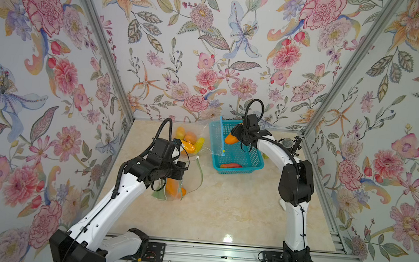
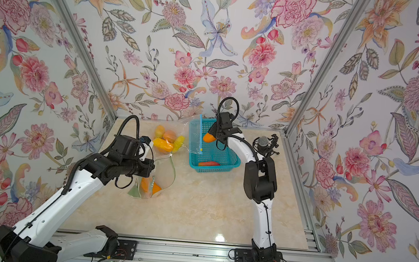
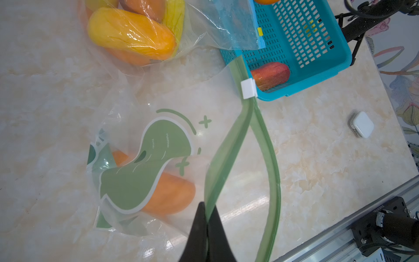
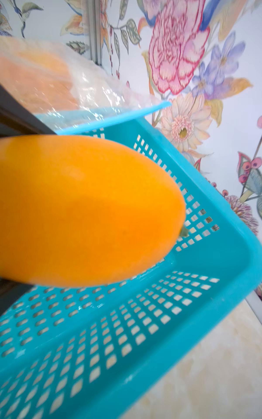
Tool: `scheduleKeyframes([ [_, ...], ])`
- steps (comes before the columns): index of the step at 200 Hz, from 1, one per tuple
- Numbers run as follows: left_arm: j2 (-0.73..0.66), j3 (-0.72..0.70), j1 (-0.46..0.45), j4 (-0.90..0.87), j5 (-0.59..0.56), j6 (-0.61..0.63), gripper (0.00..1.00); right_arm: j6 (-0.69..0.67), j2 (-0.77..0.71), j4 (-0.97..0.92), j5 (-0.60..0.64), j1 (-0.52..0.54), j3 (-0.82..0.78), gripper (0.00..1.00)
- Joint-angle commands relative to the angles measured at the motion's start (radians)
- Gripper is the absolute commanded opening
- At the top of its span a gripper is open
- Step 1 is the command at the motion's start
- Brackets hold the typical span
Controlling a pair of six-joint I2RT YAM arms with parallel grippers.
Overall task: Place the mango in a zip-top bag and seal the zipper
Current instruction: Pick up the mango from the basket, then place the mango in the zipper food storage bag.
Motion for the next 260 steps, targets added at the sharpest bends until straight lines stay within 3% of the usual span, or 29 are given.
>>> scheduleKeyframes([
  [1,0.003,0.009,-0.007,0.020,0.019,-0.018,0.00,-0.061,-0.205,0.176,-0.033,0.012,-0.198,0.58],
  [35,0.021,0.038,-0.008,0.013,0.026,-0.015,0.00,-0.118,-0.477,0.313,-0.077,0.098,-0.484,0.58],
  [87,0.037,0.053,-0.008,0.036,0.060,-0.030,0.00,-0.201,-0.725,0.556,-0.019,0.378,-0.766,0.59],
  [119,0.036,0.059,-0.008,0.044,0.073,-0.034,0.00,-0.266,-0.710,0.628,0.031,0.500,-0.782,0.59],
  [175,0.024,0.077,-0.008,0.042,0.072,-0.034,0.00,-0.279,-0.572,0.670,0.037,0.603,-0.735,0.61],
  [227,0.005,0.101,-0.008,0.048,0.084,-0.039,0.00,-0.314,-0.497,0.566,-0.071,0.607,-0.630,0.89],
  [260,-0.007,0.113,-0.007,0.058,0.080,-0.051,0.00,-0.314,-0.514,0.555,-0.099,0.591,-0.629,0.92],
])
